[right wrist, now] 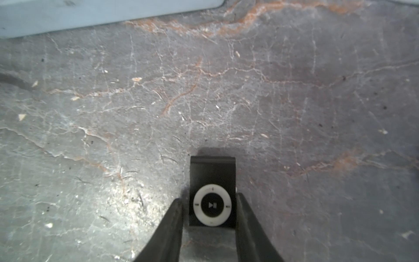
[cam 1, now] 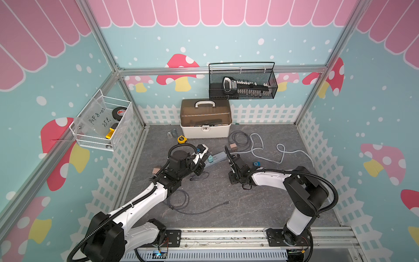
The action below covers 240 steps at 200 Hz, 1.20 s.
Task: Charge mp3
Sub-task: Pick up the MP3 player from the center of the board.
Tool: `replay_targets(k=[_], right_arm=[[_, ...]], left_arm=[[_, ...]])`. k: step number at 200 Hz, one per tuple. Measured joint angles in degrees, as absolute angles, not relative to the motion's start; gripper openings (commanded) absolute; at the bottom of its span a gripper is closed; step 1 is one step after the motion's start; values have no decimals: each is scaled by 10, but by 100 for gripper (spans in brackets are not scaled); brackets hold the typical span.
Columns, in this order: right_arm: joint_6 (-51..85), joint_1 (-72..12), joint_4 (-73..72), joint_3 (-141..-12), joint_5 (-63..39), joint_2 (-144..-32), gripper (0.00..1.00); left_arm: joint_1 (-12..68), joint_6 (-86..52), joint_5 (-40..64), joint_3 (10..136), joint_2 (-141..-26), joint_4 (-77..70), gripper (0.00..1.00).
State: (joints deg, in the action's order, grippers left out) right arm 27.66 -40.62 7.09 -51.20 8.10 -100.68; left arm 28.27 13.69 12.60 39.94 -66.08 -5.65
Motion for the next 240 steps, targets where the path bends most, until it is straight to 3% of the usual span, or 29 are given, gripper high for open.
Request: replay_targets(k=[56, 155, 240], right_arm=[[275, -411, 65, -512, 94, -1007, 11], [201, -388, 247, -514, 55, -891, 10], [130, -321, 252, -546, -64, -788, 10]], left_arm=[[286, 137, 127, 402, -667, -56, 7], [294, 173, 234, 402, -670, -50, 7], [333, 222, 303, 400, -679, -47, 5]])
